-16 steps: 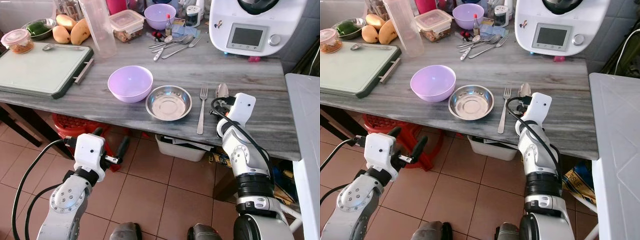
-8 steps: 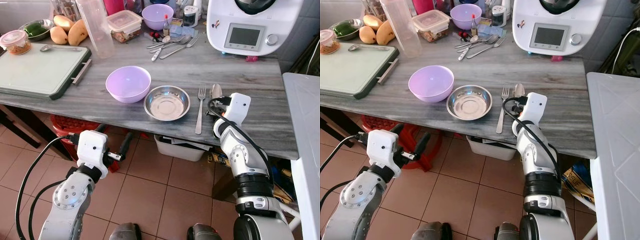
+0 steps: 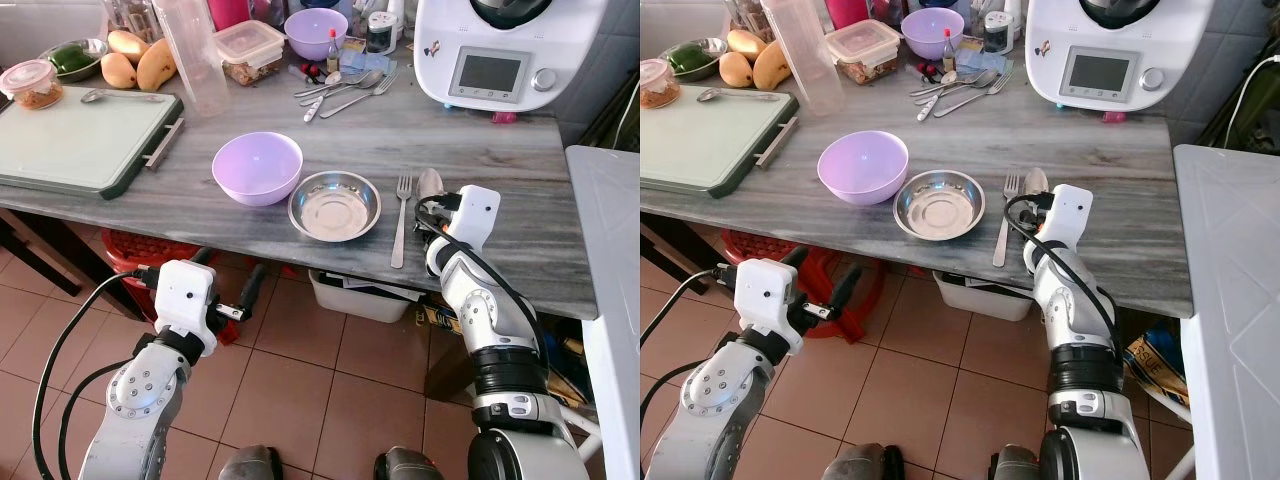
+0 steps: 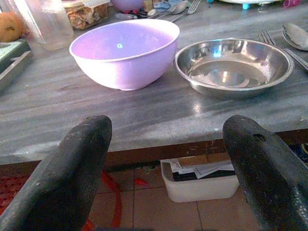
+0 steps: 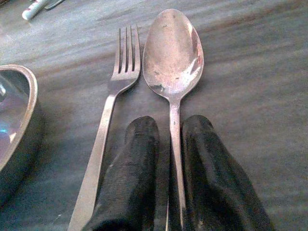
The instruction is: Setting the table
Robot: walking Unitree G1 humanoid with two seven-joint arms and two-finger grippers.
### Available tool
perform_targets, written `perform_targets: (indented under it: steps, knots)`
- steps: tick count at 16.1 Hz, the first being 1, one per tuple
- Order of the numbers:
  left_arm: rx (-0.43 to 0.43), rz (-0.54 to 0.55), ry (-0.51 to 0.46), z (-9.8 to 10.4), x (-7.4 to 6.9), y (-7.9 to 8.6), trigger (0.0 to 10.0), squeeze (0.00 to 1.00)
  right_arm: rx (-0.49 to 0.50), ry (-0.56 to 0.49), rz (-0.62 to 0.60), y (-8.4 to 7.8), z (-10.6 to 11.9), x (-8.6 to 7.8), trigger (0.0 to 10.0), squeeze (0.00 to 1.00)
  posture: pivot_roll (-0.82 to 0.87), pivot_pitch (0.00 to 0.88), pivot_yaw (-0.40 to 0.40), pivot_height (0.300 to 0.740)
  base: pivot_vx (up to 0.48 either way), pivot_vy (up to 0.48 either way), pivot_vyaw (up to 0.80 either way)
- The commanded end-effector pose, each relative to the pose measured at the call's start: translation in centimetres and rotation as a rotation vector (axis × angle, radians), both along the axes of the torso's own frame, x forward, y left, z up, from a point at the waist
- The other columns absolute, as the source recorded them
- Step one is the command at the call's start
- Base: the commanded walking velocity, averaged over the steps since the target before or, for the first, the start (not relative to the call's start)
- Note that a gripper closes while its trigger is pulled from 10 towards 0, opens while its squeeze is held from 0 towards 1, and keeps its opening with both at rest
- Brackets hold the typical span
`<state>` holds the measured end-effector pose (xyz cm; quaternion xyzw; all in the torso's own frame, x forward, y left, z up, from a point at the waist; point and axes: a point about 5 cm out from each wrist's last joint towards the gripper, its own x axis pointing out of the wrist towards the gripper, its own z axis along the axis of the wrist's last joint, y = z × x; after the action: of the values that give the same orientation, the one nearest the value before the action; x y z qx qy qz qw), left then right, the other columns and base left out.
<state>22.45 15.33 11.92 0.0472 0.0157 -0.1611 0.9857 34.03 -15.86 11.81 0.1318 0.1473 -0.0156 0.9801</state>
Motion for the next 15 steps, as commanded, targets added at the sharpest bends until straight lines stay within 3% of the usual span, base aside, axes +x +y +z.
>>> perform_targets:
  steps: [1,9,12,15]
  knots:
    - [0.008,-0.001,0.012,-0.2,0.1,0.0,10.0,0.00,0.011,0.077,0.012,0.3,-1.6,-0.5,10.0,1.00,0.04,0.108,0.079,0.740,0.000,0.000,0.00]
    - [0.004,0.001,0.007,-0.2,0.3,-0.1,10.0,0.00,-0.030,0.033,0.002,-0.1,-0.7,-0.5,10.0,1.00,0.04,0.100,0.079,0.740,0.000,0.000,0.00]
    - [-0.004,0.003,-0.004,-0.1,0.7,-0.3,10.0,0.00,-0.135,-0.069,-0.023,-1.0,0.7,-0.7,10.0,1.00,0.04,0.081,0.075,0.740,0.000,0.000,0.00]
    - [-0.007,0.004,-0.010,-0.1,1.0,-0.4,10.0,0.00,-0.174,-0.105,-0.027,-1.1,1.0,-0.9,10.0,1.00,0.03,0.064,0.072,0.740,0.000,0.000,0.00]
